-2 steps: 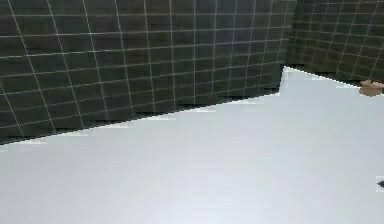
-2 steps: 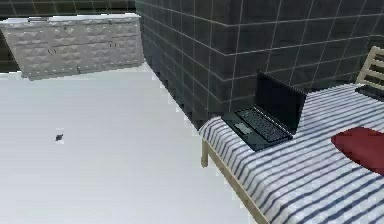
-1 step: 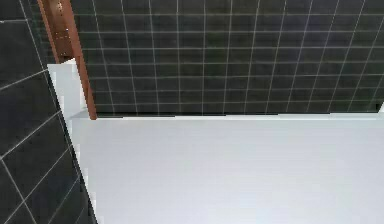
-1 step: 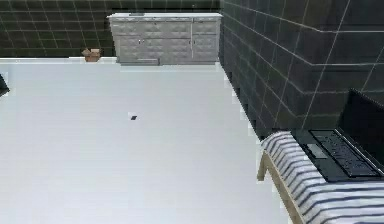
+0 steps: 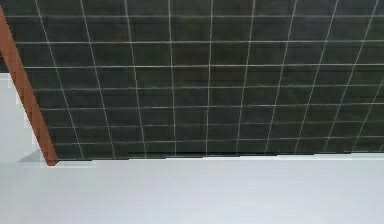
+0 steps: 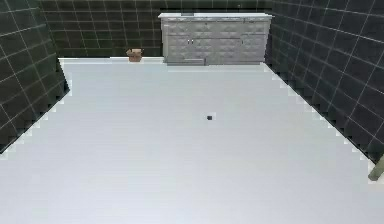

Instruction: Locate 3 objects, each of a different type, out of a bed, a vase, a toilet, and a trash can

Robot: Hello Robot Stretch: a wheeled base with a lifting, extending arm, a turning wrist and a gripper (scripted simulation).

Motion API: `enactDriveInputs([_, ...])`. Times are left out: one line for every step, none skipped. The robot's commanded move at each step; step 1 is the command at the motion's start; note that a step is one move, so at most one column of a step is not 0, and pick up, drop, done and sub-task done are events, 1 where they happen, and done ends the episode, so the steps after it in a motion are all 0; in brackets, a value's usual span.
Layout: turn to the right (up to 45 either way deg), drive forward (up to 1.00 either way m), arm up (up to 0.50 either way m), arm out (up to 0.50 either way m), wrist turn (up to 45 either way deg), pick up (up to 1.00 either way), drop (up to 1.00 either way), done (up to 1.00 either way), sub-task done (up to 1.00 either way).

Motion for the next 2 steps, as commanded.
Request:
enactDriveInputs([-9.0,0.00,0.00,0.00,0.0,0.00,0.00,0.00,0.00])
enactDriveInputs([0.0,0.30,0.00,0.00,0.0,0.00,0.00,0.00,0.00])
